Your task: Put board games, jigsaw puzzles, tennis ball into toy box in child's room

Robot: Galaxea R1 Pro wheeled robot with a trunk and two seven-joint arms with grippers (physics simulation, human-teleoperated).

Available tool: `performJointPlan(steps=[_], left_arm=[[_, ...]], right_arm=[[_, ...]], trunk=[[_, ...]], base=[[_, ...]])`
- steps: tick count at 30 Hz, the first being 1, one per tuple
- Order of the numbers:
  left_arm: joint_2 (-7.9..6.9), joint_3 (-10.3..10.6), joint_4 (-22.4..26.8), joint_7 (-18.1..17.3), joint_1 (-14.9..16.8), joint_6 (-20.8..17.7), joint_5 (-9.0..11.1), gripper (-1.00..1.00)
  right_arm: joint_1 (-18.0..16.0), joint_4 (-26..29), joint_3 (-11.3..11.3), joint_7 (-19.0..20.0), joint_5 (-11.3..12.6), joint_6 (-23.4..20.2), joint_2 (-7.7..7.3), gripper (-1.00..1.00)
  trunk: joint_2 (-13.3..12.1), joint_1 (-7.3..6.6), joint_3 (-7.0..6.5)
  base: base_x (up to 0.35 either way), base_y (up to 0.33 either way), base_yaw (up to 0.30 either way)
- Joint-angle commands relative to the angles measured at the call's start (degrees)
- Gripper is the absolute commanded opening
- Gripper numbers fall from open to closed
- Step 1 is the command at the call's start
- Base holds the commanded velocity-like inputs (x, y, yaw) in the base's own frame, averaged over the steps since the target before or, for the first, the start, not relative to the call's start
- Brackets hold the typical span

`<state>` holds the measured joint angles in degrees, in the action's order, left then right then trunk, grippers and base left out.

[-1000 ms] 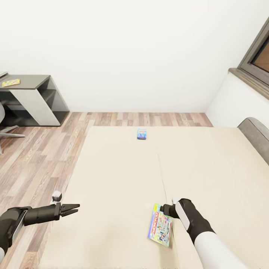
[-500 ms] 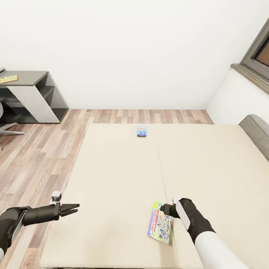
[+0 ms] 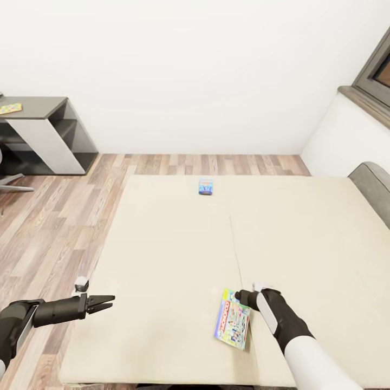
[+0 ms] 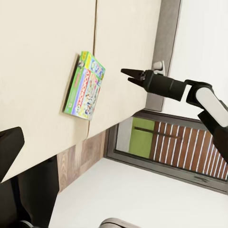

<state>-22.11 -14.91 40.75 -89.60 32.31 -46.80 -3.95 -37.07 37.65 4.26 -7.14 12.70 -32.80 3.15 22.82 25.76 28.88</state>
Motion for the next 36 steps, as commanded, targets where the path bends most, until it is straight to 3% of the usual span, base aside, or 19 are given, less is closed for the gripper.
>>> performJointPlan(steps=[1,12,22,25,30,36], left_arm=[[0.03,-0.1,0.0,-0.4,0.0,-0.6,-0.4,1.0],[-0.27,-0.1,0.1,-0.4,0.0,-0.5,-0.3,1.0],[-0.58,-0.7,3.1,-0.4,-0.2,-0.6,1.0,1.0],[-0.57,-0.7,6.9,-0.4,-0.6,-1.1,3.2,1.0],[-0.58,-0.4,13.8,-0.4,-3.1,-3.6,9.2,1.0],[-0.39,0.0,21.5,-0.4,-6.1,-5.8,12.8,1.0]], right_arm=[[0.0,0.1,0.1,-0.4,0.7,0.1,-0.1,1.0],[0.1,0.0,0.1,-0.2,0.9,2.8,-1.32,1.0],[0.4,0.0,0.1,6.5,0.2,3.8,-1.88,1.0],[0.4,0.0,0.1,7.8,0.4,4.1,-2.44,1.0],[0.4,0.0,0.1,8.7,0.8,4.5,-3.04,1.0],[0.4,0.0,0.1,8.9,0.9,4.6,-3.2,1.0]], trunk=[[0.1,0.03,0.18],[0.1,0.03,1.22],[0.1,0.03,2.17],[0.1,0.03,2.46],[0.1,0.03,2.93],[0.1,0.03,3.5]], base=[[0.0,0.0,0.0],[0.0,0.0,0.0],[0.0,0.0,0.0],[0.0,0.0,0.0],[0.0,0.0,0.0],[0.0,0.0,0.0]])
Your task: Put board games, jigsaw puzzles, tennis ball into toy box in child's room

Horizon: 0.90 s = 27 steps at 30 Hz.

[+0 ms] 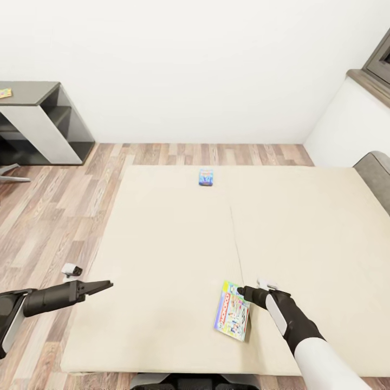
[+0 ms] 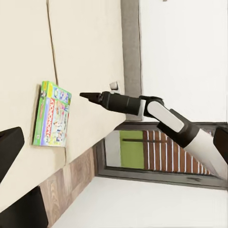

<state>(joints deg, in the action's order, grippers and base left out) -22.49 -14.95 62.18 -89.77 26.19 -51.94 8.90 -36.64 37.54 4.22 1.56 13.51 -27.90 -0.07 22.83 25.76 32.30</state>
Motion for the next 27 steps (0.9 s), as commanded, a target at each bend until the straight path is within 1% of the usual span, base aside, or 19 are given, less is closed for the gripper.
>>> performJointPlan(steps=[1,2,4,8,14,27], left_arm=[[0.06,0.2,1.2,-0.2,-0.3,-1.0,0.3,1.0],[0.16,0.5,3.0,-0.2,-0.9,-1.5,0.7,1.0],[0.26,0.8,4.9,-0.2,-1.4,-1.9,1.1,1.0],[0.68,1.4,6.8,-0.2,-2.2,-2.1,1.4,1.0],[1.38,1.6,7.3,-0.2,-2.6,-2.0,1.5,1.0],[1.48,1.5,7.1,-0.2,-2.8,-1.9,1.5,1.0]], right_arm=[[0.0,0.1,0.2,0.2,0.1,-0.3,0.01,1.0],[0.0,0.1,0.2,0.2,0.1,-0.3,0.0,1.0],[0.0,0.1,0.2,0.2,0.1,-0.3,-0.01,1.0],[0.0,0.1,0.2,0.2,0.2,-0.3,-0.14,1.0],[0.0,0.1,0.2,0.2,0.2,-0.4,-0.26,1.0],[0.0,0.1,0.2,0.3,0.2,-0.4,-0.28,1.0]], trunk=[[0.1,0.03,0.17],[0.1,0.03,0.27],[0.1,0.03,0.46],[0.1,0.03,0.84],[0.1,0.03,1.41],[0.1,0.03,2.64]], base=[[0.0,0.0,0.0],[0.0,0.0,0.0],[0.0,0.0,0.0],[0.0,0.0,0.0],[0.0,0.0,0.0],[0.0,0.0,0.0]])
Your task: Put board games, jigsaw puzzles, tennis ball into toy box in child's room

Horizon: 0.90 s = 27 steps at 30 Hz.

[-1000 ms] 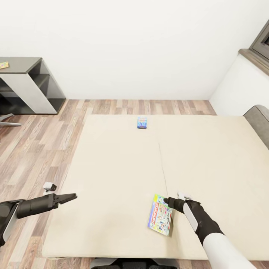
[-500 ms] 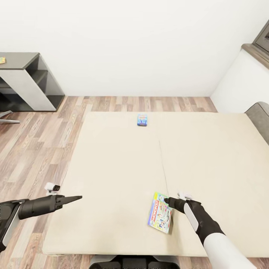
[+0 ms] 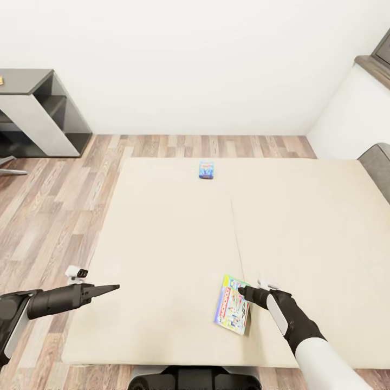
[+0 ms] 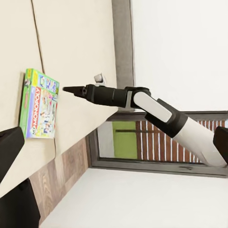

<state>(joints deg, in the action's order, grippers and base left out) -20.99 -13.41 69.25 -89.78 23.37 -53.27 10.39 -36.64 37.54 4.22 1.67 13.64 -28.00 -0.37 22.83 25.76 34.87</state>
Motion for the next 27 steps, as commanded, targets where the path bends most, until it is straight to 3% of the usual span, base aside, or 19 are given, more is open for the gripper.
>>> performJointPlan(steps=[1,12,20,27], left_arm=[[-0.02,0.0,0.0,-0.2,0.0,-0.6,0.0,1.0],[-0.02,0.0,0.0,-0.2,0.0,-0.6,0.0,1.0],[-0.02,0.0,0.0,-0.2,0.0,-0.6,-0.1,1.0],[-0.02,0.0,0.0,-0.2,0.0,-0.5,-0.2,1.0]], right_arm=[[0.0,0.1,0.2,0.2,0.1,-0.3,0.02,1.0],[0.0,0.1,0.2,0.5,0.1,-0.4,-0.22,1.0],[0.1,0.1,0.3,10.2,0.1,-0.4,-3.64,1.0],[0.2,0.1,0.3,13.3,0.1,-0.4,-4.77,1.0]], trunk=[[0.1,0.03,0.17],[0.1,0.03,1.21],[0.1,0.03,1.97],[0.1,0.03,2.64]], base=[[0.0,0.0,0.0],[0.0,0.0,0.0],[0.0,0.0,0.0],[0.0,0.0,0.0]])
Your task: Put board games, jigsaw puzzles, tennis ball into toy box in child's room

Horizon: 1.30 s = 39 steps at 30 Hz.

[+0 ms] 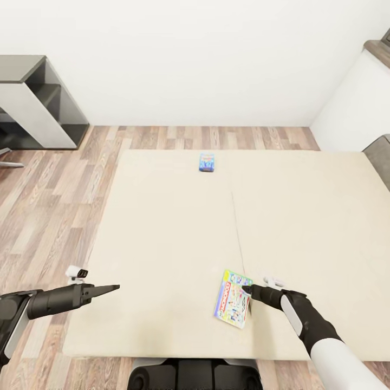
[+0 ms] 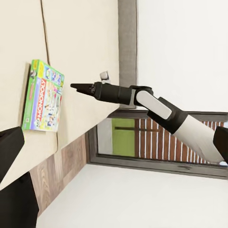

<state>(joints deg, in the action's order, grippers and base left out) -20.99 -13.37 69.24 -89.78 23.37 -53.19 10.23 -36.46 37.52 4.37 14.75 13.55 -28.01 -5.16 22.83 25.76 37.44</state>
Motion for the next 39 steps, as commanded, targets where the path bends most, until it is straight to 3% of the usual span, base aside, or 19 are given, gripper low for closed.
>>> performJointPlan(steps=[1,39], left_arm=[[-0.02,0.0,0.0,-0.2,0.0,-0.6,0.0,1.0],[-0.02,0.1,-0.1,-0.2,0.0,-0.5,-0.4,1.0]], right_arm=[[0.0,0.0,0.2,0.3,0.2,-0.4,-0.03,1.0],[0.0,0.0,0.2,1.2,0.4,-0.4,0.04,1.0]], trunk=[[0.1,0.03,0.17],[0.1,0.03,3.78]], base=[[0.0,0.0,0.0],[0.0,0.0,0.0]])
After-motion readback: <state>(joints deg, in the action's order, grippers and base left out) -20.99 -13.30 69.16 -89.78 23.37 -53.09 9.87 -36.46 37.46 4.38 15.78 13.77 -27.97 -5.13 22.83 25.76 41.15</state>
